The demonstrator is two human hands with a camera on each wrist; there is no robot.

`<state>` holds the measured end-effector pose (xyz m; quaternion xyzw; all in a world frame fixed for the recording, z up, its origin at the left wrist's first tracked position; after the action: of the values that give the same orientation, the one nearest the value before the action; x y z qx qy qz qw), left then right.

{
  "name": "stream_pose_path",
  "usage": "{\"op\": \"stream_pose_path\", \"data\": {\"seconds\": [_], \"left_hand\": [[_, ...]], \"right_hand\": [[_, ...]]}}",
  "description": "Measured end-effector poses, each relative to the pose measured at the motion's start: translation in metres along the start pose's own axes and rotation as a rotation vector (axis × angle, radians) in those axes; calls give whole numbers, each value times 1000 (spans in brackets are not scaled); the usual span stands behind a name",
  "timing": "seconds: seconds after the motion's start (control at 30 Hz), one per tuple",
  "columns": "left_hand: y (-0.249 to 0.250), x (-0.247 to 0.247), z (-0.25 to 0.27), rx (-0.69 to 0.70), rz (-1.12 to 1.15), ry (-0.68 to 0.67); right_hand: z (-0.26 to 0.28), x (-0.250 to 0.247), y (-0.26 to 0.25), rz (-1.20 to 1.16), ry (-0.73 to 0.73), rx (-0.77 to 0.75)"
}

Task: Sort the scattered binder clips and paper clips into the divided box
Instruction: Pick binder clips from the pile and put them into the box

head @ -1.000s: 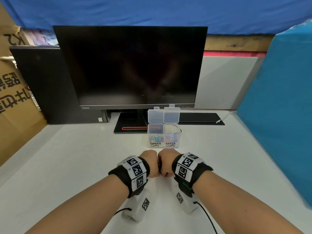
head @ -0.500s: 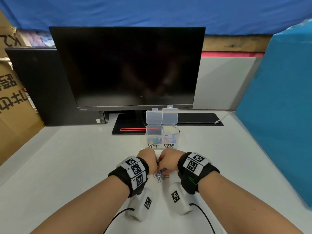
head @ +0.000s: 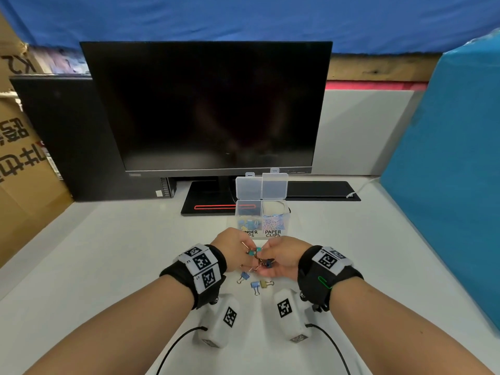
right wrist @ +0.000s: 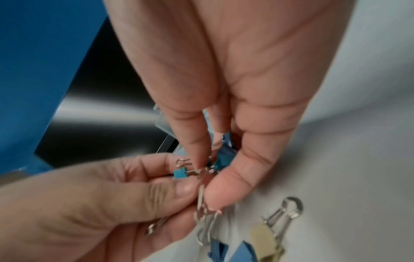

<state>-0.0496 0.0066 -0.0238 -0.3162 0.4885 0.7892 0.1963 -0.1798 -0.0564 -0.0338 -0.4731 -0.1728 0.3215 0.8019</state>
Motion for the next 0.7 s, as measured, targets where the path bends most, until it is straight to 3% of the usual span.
{"op": "stream_pose_path", "data": {"seconds": [0.13,0.33,0.5,0.7], "left_hand": [[-9,-7,-1,-73,297,-113],[-15,-19,3,-267,688,-267],[-15,-25,5,-414,1033,-285],[1,-65,-7,-287,1138,-301]], "right_hand": [[2,-10,8,-106,7,-50],[9,-24,14,-66,8,-70],[17,-33,3,-174,-8,-65],[20,-37,-56,-246,-85,-204]]}}
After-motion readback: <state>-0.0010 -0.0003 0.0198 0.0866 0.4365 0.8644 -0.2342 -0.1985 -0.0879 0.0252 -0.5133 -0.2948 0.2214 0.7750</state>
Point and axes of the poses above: each hand's wrist, its own z-axis away from the middle knuckle, its own x-axis out of the palm, y = z × x, the point moved 1 cm from there along -z, towards the middle knuckle, and after that the axes turned 5 degrees about -x, right-handed, at the moved point
